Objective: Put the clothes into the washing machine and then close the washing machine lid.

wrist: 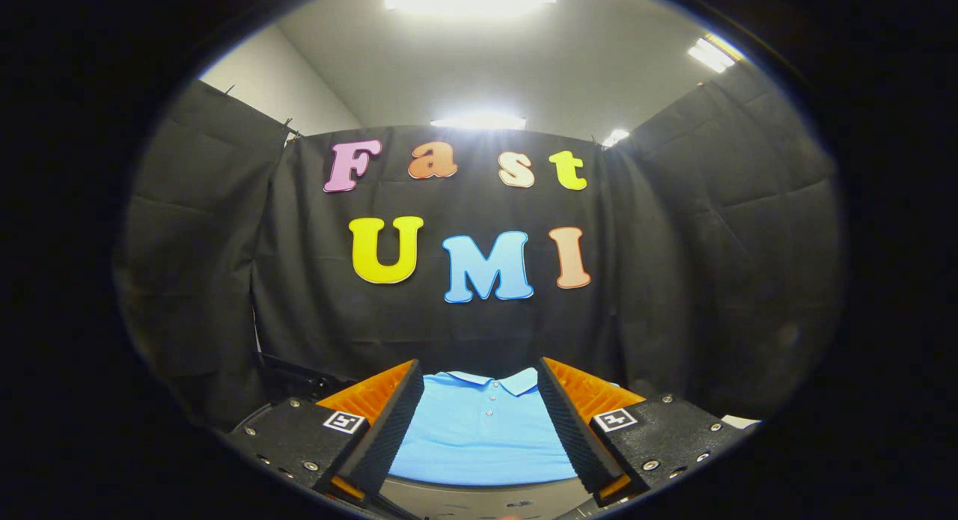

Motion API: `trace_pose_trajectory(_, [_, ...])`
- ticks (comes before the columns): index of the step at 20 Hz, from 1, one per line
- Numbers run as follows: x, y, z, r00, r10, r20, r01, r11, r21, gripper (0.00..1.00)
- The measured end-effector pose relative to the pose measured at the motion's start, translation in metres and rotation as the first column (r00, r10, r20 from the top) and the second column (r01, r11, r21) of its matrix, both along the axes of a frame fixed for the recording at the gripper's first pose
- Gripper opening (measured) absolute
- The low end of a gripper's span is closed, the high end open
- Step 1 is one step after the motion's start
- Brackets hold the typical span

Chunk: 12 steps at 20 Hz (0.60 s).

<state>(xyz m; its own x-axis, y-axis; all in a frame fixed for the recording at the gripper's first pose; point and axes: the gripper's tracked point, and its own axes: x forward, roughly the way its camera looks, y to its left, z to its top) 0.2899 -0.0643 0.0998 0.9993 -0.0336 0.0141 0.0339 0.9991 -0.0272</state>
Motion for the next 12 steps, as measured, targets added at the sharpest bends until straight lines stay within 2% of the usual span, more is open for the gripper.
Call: trace_pose_trajectory(12, [0.082,-0.002,-0.020,0.993,0.016,-0.116,-0.019,1.000,-0.023,0.95])
